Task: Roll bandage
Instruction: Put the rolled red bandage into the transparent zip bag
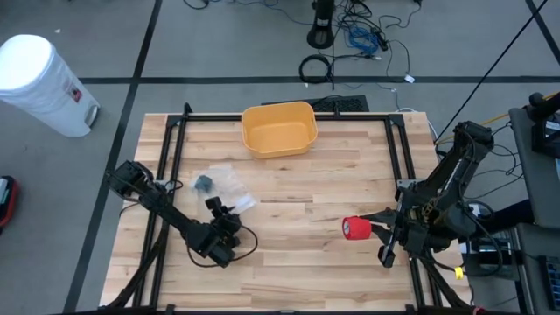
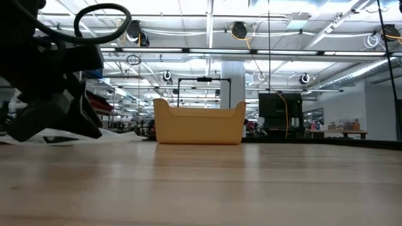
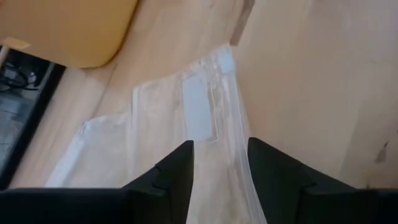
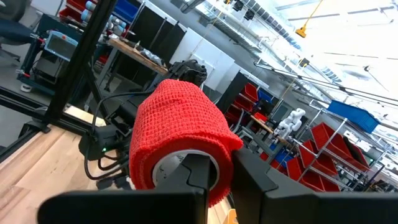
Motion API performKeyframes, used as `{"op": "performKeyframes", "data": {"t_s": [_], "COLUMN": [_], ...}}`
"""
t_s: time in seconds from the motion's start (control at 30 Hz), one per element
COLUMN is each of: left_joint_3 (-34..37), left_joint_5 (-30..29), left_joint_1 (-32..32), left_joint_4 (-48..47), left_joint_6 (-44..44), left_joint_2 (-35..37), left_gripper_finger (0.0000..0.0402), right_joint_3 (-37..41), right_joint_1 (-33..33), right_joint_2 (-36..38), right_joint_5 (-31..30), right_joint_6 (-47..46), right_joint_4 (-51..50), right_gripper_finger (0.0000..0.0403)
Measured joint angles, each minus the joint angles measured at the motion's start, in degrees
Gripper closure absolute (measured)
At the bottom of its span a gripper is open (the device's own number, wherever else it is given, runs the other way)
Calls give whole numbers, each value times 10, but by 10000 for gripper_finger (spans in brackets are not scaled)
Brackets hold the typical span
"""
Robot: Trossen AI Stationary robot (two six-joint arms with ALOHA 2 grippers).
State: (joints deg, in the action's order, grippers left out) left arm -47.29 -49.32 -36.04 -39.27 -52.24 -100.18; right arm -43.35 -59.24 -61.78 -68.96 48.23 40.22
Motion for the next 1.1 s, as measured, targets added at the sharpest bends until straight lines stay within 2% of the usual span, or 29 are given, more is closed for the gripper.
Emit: {"op": "performKeyframes", "data": {"t_s": [0.27, 0.67, 0.9, 1.0, 1.1], "left_joint_3": [-5, -5, 13, 21, 23], "left_joint_5": [34, 49, 54, 64, 55], "left_joint_1": [19, 24, 36, 43, 47], "left_joint_4": [-79, -180, -235, -235, -240], "left_joint_6": [-33, -45, -89, -74, -70], "left_joint_2": [0, 0, 0, 0, 0], "left_gripper_finger": [249, 249, 251, 276, 336], "right_joint_3": [0, 0, 0, 0, 0], "right_joint_1": [0, 0, 0, 0, 0], "right_joint_2": [0, 0, 0, 0, 0], "right_joint_5": [0, 0, 0, 0, 0], "right_joint_6": [0, 0, 0, 0, 0], "right_joint_4": [0, 0, 0, 0, 0], "right_gripper_finger": [369, 369, 369, 369, 369]}}
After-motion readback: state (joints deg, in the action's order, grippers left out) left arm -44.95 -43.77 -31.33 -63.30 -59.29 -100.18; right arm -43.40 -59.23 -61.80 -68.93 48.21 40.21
